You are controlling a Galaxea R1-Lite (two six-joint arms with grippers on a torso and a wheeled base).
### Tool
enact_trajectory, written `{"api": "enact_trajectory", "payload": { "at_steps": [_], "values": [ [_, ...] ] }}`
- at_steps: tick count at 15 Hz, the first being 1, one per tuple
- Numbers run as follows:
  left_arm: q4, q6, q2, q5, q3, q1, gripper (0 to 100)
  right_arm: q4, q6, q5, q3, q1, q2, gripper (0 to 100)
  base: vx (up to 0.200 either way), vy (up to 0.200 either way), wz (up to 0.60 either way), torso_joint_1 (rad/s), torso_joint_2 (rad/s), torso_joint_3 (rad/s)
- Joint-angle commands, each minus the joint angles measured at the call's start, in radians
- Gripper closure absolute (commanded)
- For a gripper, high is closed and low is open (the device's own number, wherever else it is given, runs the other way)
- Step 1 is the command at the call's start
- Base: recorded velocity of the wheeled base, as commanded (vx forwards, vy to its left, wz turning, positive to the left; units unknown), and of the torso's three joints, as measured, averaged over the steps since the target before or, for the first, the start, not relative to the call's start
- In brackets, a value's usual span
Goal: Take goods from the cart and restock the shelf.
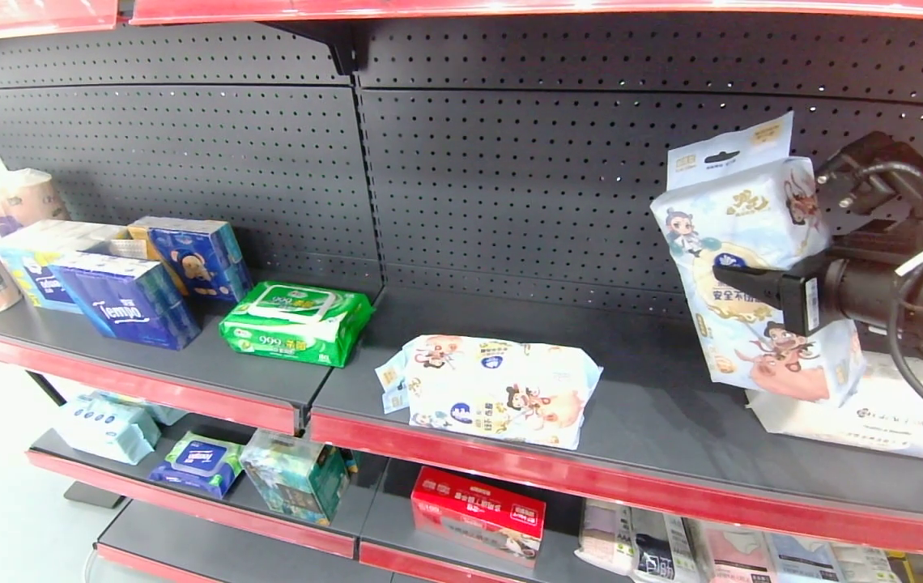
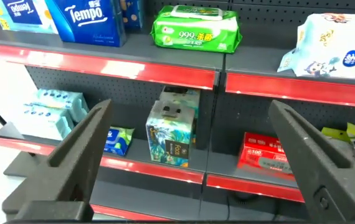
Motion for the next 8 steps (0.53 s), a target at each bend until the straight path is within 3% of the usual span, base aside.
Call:
{"api": "enact_trajectory", "payload": {
  "at_steps": [1, 5, 8],
  "values": [
    [0.0, 0.0, 0.0, 0.001, 0.0, 0.0, 0, 0.0, -0.002, 0.001, -0.042, 0.009, 0.079, 100, 0.0, 0.0, 0.0, 0.0, 0.0, 0.0],
    [0.0, 0.0, 0.0, -0.001, 0.0, 0.0, 0, -0.026, -0.001, 0.002, -0.093, 0.005, 0.174, 100, 0.0, 0.0, 0.0, 0.0, 0.0, 0.0],
    [0.0, 0.0, 0.0, -0.001, 0.0, 0.0, 0, -0.158, -0.014, 0.007, -0.104, 0.003, 0.285, 100, 0.0, 0.0, 0.0, 0.0, 0.0, 0.0]
  ]
}}
